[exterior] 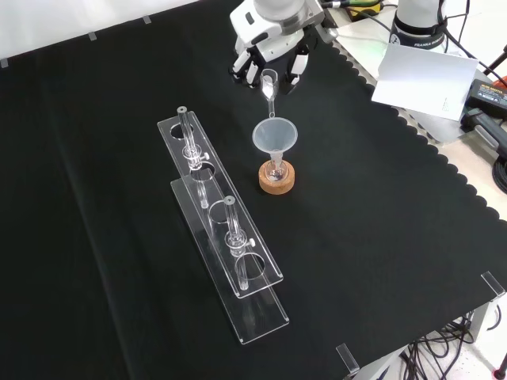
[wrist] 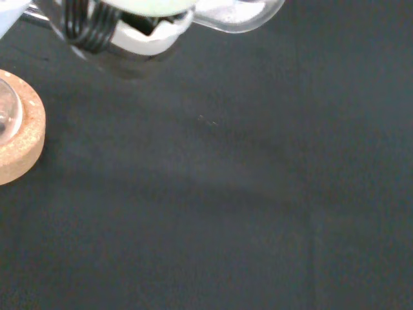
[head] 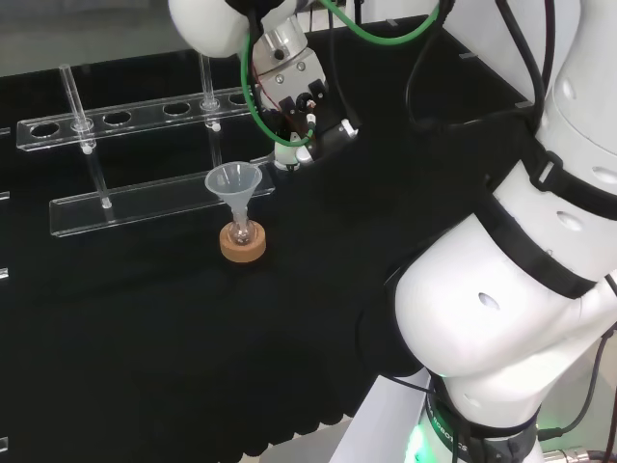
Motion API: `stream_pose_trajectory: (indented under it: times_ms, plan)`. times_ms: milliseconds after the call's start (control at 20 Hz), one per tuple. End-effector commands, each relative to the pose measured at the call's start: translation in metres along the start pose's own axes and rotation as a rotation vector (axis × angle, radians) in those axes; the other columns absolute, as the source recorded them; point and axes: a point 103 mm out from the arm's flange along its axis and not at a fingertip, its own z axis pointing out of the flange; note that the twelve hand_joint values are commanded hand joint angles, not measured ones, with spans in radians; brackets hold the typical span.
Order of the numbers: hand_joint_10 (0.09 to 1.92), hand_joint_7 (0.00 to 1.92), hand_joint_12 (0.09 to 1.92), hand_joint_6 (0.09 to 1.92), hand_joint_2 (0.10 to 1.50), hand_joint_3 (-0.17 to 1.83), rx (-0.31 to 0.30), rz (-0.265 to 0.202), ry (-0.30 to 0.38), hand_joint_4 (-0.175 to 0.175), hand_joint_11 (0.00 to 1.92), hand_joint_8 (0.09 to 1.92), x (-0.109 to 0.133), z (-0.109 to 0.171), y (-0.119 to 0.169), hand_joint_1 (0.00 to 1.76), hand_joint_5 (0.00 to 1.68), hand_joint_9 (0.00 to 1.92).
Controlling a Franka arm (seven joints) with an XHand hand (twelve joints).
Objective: Pour all the NaCl from the weighing funnel into the round-bottom flask.
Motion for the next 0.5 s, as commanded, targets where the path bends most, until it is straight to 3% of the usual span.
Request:
stream_pose_trajectory:
  times_ms: [50, 500]
  plan:
    - [0.26, 0.64, 0.92, 0.49, 0.74, 0.46, -0.001, 0.001, -0.030, 0.175, 1.03, 0.68, 0.0031, -0.0045, -0.0020, 1.13, 1.33, 1.10]
    - [0.26, 0.64, 0.92, 0.49, 0.74, 0.46, 0.009, 0.001, -0.087, 0.175, 1.03, 0.68, 0.0107, -0.0122, -0.0036, 1.13, 1.33, 1.10]
